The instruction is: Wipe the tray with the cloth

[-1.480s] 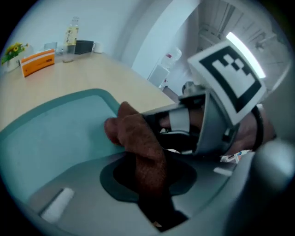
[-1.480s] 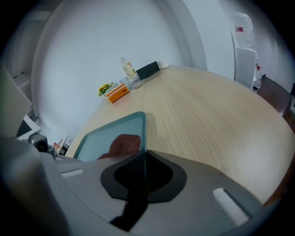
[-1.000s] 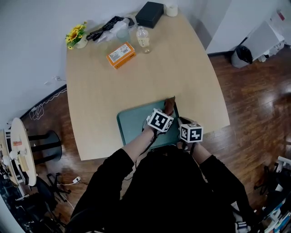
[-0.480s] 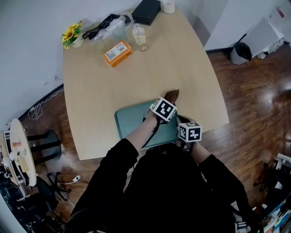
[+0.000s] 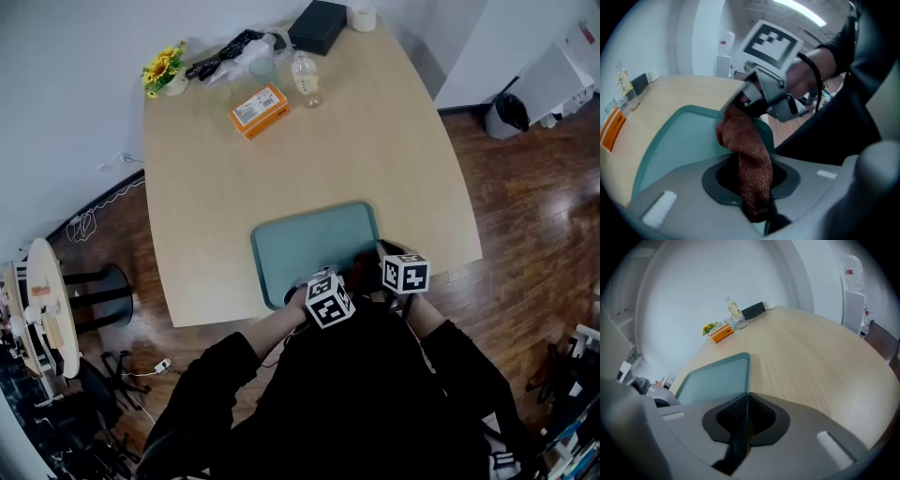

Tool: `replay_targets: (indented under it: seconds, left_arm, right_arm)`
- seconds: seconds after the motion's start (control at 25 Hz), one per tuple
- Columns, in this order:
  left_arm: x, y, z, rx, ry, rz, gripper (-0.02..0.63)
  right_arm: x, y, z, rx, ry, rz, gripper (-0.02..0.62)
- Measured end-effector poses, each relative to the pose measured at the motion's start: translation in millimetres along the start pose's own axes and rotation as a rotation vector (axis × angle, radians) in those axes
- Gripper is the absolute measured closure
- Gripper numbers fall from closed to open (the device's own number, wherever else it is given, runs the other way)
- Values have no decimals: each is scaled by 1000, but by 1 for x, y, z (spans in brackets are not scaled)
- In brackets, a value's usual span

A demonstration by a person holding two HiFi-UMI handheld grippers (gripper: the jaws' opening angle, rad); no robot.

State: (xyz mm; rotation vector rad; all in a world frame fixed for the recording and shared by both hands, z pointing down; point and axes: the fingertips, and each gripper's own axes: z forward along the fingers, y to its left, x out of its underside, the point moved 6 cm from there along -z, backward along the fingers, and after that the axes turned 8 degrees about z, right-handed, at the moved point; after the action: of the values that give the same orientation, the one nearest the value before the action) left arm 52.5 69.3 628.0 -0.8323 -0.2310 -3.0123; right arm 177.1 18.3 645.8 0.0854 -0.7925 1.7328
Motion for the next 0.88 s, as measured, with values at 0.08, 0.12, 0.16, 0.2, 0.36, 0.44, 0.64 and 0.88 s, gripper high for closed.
replay_targets:
  seconds: [0.08,0.12,0.16,0.2,0.36,0.44,0.64,0.88]
  left_arm:
    - [11,-14,4,-3,-7,43,537]
    - [13,-17,4,-9,-23,57,540]
    - [16,-17,5,-19,-39,78,540]
    - [19,-17,6,-28,-52,109,540]
    - [25,0,2,-89,-83,255,540]
    - [26,25,-2,-142,-83,272,540]
    - [24,118,-16,-278,-46,222,538]
    - [23,156,-27,-312,-72,199,541]
  right_arm:
    - [0,1,1,-1,-1,1,581]
    - [0,2,1,-2,-1,2,581]
    - [0,2,2,-1,-2,2,581]
    - [0,2,2,0,-4,1,581]
    - [0,4,2,2,-7,-3,581]
    - [-1,5,2,3,-8,-4,581]
    - [0,5,3,7,-11,-9,582]
    - [0,5,3,6,-11,-8,581]
